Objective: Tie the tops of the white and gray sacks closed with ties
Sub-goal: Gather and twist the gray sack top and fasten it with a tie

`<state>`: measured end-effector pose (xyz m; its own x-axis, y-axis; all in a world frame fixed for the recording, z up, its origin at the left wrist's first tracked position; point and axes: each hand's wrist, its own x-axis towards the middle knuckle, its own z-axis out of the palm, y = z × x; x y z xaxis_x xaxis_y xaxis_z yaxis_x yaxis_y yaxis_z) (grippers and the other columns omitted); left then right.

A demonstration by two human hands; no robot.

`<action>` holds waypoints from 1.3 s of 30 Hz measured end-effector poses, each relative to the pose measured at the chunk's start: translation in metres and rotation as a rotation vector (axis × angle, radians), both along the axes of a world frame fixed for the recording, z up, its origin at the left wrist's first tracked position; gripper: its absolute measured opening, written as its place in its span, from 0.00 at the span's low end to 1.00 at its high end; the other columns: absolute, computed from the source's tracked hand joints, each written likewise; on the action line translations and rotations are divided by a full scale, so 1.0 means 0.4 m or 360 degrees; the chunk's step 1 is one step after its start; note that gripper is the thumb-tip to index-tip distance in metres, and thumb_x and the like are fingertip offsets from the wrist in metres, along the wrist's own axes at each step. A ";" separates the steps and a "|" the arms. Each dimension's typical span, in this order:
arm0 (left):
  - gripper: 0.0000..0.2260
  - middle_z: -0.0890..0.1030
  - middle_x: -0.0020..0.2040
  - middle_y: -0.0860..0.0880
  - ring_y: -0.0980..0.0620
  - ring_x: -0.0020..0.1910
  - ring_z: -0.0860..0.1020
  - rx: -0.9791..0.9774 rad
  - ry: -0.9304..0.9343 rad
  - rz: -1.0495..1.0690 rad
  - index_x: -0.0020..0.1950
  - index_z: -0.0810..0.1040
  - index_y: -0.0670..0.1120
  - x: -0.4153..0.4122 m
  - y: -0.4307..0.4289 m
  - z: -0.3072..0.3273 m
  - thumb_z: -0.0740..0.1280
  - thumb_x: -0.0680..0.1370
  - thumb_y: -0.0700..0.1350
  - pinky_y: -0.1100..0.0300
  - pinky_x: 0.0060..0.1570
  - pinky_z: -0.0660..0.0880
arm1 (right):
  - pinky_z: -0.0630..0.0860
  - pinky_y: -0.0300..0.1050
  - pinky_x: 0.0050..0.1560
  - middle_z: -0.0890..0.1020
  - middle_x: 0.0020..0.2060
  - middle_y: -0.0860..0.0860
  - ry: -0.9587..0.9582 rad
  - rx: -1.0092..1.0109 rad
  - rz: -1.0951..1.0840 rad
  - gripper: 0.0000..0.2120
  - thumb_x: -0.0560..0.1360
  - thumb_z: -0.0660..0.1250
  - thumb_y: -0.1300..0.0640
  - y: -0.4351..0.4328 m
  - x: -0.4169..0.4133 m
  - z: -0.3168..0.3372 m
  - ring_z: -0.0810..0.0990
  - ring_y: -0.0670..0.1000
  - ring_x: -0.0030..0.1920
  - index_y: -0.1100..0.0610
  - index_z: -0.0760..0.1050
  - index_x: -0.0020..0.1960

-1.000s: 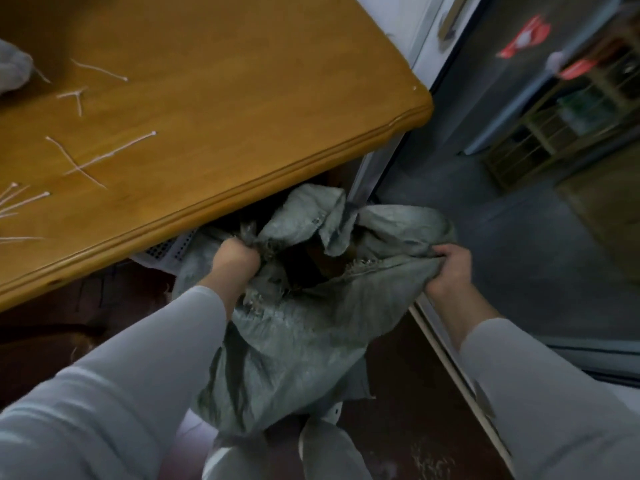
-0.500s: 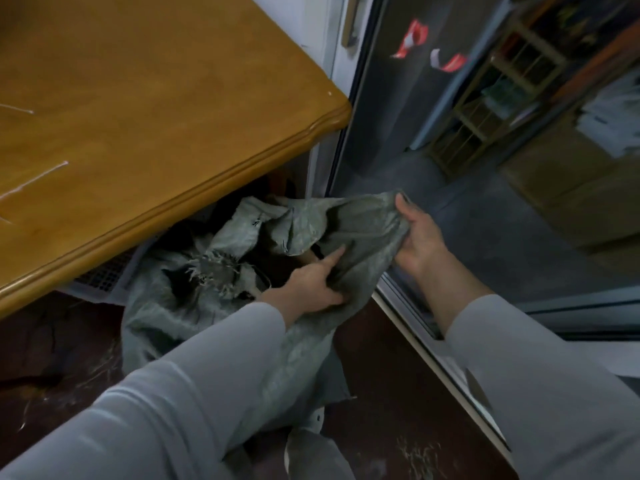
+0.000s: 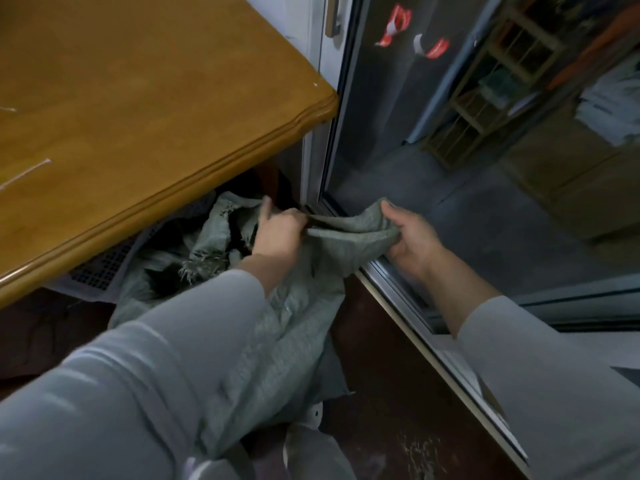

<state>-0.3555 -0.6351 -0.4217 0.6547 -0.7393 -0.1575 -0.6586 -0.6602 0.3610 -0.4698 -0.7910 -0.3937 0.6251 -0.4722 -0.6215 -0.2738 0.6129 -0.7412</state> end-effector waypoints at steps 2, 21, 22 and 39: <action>0.12 0.79 0.59 0.43 0.43 0.60 0.76 -0.0163 0.0237 -0.0010 0.59 0.78 0.44 0.014 0.012 0.029 0.62 0.77 0.40 0.55 0.62 0.68 | 0.80 0.44 0.45 0.82 0.44 0.55 0.0053 -0.0045 -0.0124 0.10 0.77 0.64 0.56 -0.018 0.000 -0.001 0.82 0.51 0.44 0.62 0.76 0.53; 0.10 0.75 0.39 0.50 0.51 0.40 0.75 -0.0634 0.1209 0.0575 0.44 0.72 0.49 0.120 0.036 0.109 0.71 0.71 0.38 0.61 0.41 0.74 | 0.74 0.51 0.58 0.81 0.51 0.58 0.0334 -0.0876 0.0533 0.11 0.72 0.69 0.64 0.188 0.168 -0.136 0.79 0.56 0.55 0.62 0.79 0.54; 0.08 0.76 0.40 0.49 0.50 0.41 0.76 -0.0790 0.1303 0.0711 0.44 0.72 0.49 0.124 0.055 0.103 0.69 0.72 0.39 0.59 0.42 0.75 | 0.75 0.51 0.58 0.82 0.51 0.59 0.0368 -0.0756 0.0418 0.08 0.71 0.69 0.66 0.178 0.158 -0.141 0.79 0.56 0.53 0.62 0.79 0.51; 0.30 0.75 0.64 0.49 0.49 0.61 0.74 0.0463 0.1346 0.0101 0.68 0.71 0.49 0.013 0.174 -0.177 0.74 0.68 0.54 0.57 0.62 0.71 | 0.80 0.46 0.35 0.80 0.44 0.58 0.0245 0.0102 -0.0248 0.16 0.71 0.61 0.75 0.132 0.118 -0.184 0.80 0.56 0.42 0.66 0.74 0.57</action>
<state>-0.3504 -0.5655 -0.4926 0.2729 -0.5611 -0.7815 -0.2075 -0.8275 0.5217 -0.4225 -0.7380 -0.4673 0.4434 -0.5122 -0.7355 -0.2790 0.7010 -0.6563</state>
